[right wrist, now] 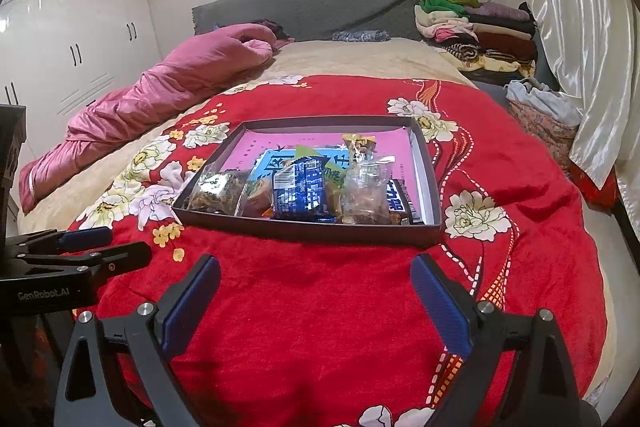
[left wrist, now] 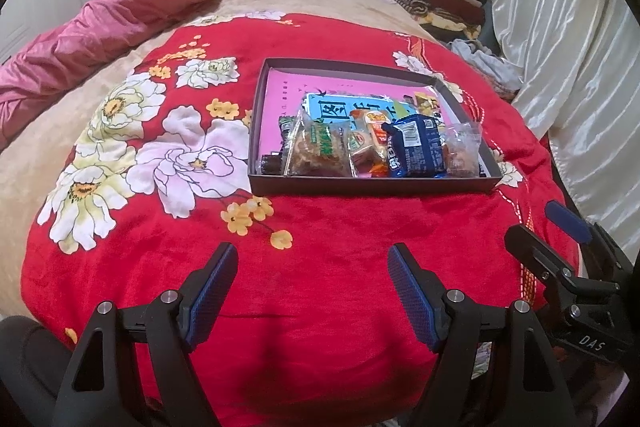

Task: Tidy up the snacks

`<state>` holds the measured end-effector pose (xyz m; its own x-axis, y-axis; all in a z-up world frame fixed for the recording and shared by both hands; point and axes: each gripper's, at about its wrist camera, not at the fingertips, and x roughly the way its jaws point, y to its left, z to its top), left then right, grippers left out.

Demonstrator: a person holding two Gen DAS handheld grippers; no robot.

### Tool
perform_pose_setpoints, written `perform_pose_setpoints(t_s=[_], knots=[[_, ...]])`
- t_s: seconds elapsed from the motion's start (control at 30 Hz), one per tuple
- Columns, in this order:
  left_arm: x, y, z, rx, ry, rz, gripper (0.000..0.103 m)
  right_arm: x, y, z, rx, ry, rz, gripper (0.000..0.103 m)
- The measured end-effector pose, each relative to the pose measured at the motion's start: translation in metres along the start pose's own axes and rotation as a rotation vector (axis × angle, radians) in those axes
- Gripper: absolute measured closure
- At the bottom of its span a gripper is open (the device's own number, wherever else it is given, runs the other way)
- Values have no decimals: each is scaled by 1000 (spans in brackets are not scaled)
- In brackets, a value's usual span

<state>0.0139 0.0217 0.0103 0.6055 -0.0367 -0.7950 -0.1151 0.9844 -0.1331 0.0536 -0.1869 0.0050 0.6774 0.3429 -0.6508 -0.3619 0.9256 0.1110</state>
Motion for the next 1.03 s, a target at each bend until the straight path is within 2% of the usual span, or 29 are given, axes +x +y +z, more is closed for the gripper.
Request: perform_pose_setpoints(t_s=[0.63, 0.8, 1.03], knots=[[4, -1, 0, 3, 9, 44, 25, 0, -6, -1, 22, 3, -14, 2], [9, -1, 1, 2, 19, 30, 25, 3, -10, 0, 28, 0, -37, 1], [16, 20, 11, -77, -26, 22, 24, 10, -25, 3, 51, -13, -75, 1]])
